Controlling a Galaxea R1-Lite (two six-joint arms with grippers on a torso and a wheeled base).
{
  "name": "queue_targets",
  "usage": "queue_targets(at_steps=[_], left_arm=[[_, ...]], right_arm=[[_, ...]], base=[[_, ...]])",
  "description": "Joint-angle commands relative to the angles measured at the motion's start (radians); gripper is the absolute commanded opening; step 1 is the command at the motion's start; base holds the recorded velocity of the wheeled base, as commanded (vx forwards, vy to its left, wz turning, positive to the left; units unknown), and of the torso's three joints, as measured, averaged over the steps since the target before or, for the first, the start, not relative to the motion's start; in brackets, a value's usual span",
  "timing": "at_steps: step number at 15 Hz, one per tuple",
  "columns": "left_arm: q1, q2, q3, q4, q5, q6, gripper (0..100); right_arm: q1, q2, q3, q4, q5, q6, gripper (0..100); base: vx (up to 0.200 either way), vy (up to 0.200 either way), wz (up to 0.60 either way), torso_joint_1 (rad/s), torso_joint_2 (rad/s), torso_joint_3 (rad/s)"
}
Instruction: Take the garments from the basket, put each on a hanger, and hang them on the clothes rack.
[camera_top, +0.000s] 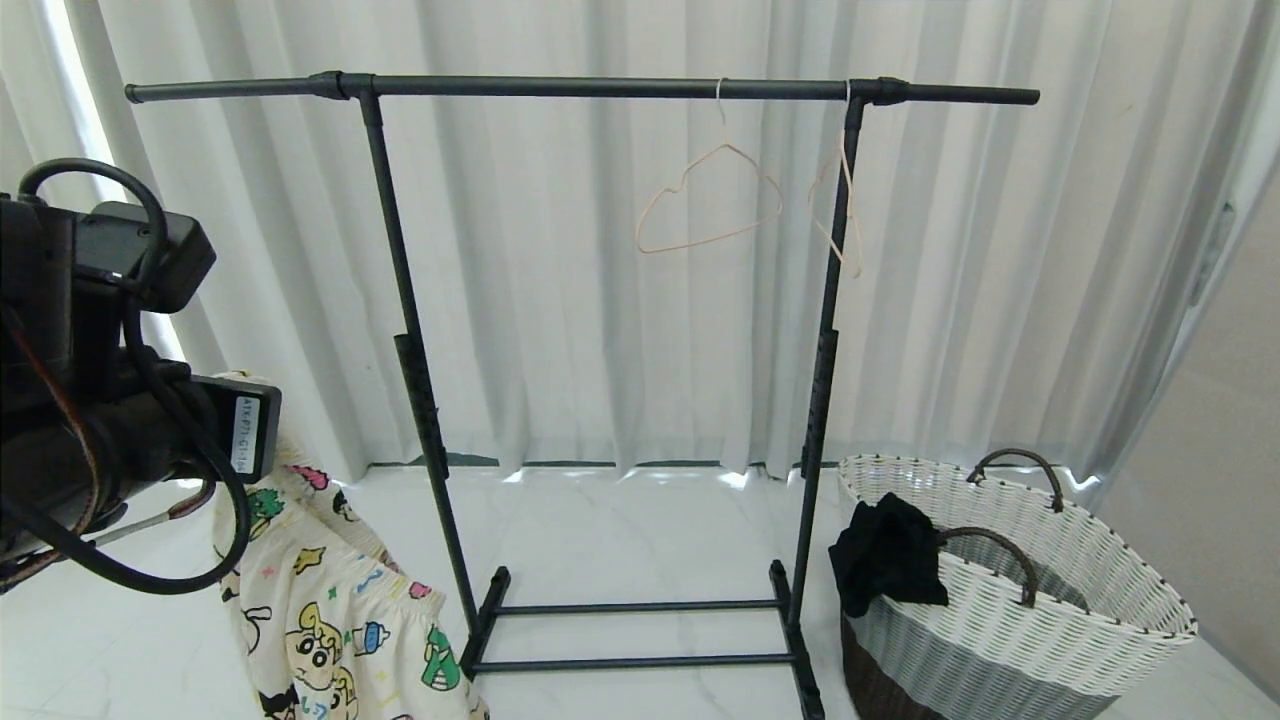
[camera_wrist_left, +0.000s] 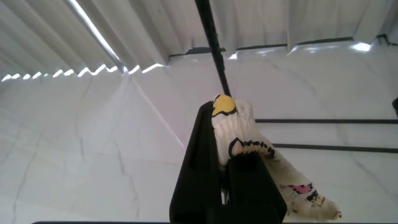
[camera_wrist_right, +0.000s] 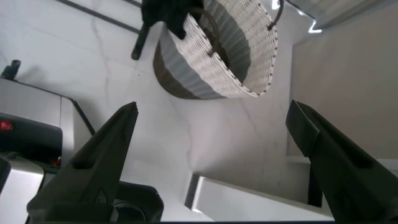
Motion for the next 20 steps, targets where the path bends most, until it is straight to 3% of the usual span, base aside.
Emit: queue_targets(at_steps=[1,5,8,13,20], left_arm=[[0.0,0.0,0.0,0.001,0.0,0.0,0],[-0.006,0.0,0.001,-0.001,0.0,-0.001,0],[-0.042,-0.006,0.003,-0.001,0.002,0.0,0],[-0.06,-0.011,0.014,-0.004,0.003,-0.001,0],[-0.08,-0.052,0.044,-0.004,0.003,0.008,0]], right_arm=[[-0.013,0.002,0.014,-0.024,0.0,-0.001,100],[-0.053,-0.015,0.144,-0.18,0.0,0.021,100],[-0.059,-0.013,0.27,-0.419,-0.002,0.079,100],[-0.108,-0.013,0.286,-0.465,0.003,0.119,100],[-0.108,-0.008,0.282,-0.508,0.01,0.119,100]], base=[[0.0,0.2,0.0,-0.002,0.0,0.002],[0.0,0.15,0.0,0.002,0.0,0.002],[0.0,0.0,0.0,0.0,0.0,0.0],[0.0,0.0,0.0,0.0,0.0,0.0],[0.0,0.0,0.0,0.012,-0.05,-0.049]])
